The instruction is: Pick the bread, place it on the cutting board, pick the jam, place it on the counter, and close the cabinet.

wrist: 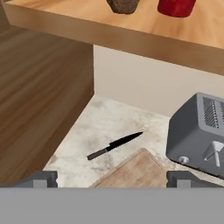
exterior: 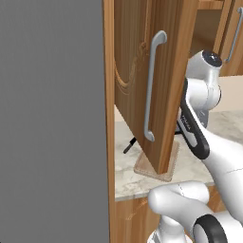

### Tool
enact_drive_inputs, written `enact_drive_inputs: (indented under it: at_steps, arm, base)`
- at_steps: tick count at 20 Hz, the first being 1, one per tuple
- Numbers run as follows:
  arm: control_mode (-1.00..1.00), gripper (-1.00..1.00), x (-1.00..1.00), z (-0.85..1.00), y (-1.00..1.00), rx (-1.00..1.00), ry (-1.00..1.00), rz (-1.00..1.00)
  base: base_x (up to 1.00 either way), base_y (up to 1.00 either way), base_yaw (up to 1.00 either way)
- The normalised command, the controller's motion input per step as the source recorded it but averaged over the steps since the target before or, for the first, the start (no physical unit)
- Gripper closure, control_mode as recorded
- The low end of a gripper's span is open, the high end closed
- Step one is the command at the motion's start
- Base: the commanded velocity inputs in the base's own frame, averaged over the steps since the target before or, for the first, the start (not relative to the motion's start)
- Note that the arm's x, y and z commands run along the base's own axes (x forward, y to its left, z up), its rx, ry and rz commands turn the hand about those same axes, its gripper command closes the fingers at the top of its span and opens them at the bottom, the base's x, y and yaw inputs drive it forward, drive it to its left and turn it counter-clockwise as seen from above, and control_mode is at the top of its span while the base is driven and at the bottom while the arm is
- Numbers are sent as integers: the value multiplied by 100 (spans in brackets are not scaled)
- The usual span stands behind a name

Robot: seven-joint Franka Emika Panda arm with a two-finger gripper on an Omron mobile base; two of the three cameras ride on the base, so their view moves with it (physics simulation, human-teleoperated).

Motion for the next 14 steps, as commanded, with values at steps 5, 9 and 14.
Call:
enact_drive_inputs:
  at_steps: [5,9,14]
  arm:
    - [-100,-100,2,41,0,0,0,0]
    - [-100,-100,5,24,0,0,-1,0]
    - [-100,-100,12,37,0,0,-3,0]
  base:
    - [0,0,0]
    - [0,0,0]
    - [0,0,0]
